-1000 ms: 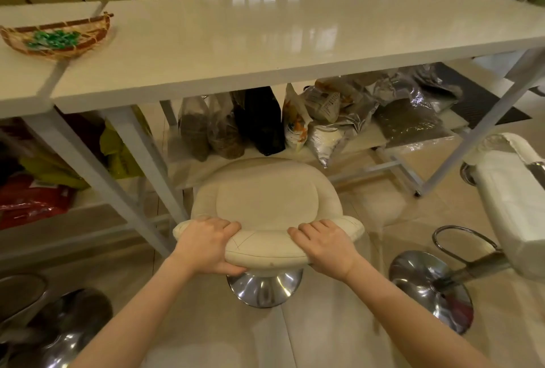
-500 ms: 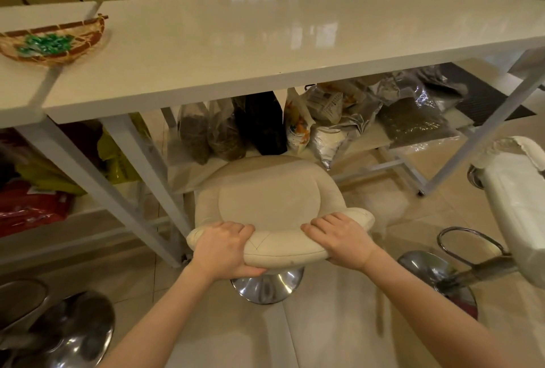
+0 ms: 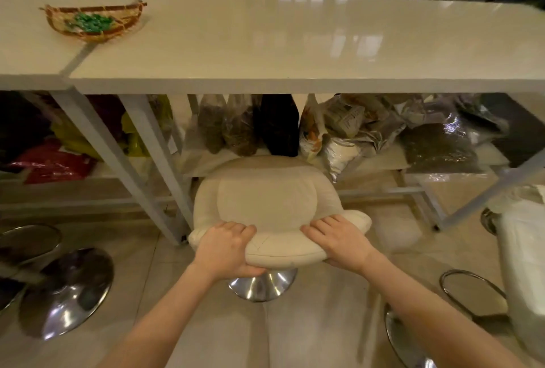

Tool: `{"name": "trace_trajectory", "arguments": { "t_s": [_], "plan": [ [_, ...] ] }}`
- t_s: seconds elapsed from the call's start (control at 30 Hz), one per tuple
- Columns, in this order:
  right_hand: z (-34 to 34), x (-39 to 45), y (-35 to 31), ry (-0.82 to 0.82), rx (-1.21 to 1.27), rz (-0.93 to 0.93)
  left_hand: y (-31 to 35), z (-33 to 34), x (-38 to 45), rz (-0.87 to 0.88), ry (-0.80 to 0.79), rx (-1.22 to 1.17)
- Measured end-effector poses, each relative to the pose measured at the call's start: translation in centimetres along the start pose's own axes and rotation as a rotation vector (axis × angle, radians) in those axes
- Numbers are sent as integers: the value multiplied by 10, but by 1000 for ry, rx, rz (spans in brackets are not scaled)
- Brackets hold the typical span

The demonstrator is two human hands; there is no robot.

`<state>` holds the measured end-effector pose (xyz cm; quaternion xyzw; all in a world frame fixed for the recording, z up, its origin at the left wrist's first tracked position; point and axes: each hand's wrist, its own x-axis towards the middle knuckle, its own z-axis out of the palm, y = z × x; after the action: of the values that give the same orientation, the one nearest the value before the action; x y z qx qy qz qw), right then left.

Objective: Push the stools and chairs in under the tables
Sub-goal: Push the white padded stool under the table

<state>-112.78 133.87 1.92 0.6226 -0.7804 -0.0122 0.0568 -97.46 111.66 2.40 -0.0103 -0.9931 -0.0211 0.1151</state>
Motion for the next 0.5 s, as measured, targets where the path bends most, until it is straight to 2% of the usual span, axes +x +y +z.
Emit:
{"name": "trace_trajectory", "arguments": {
  "t_s": [0.13,0.5],
  "plan": [
    [2,1,-2,25,8,-28,-3,-1,-2,-26,-88,-28],
    [-5,4,-10,-61,48,42,-6,-12,0,-15,-201,-15]
  ]
}}
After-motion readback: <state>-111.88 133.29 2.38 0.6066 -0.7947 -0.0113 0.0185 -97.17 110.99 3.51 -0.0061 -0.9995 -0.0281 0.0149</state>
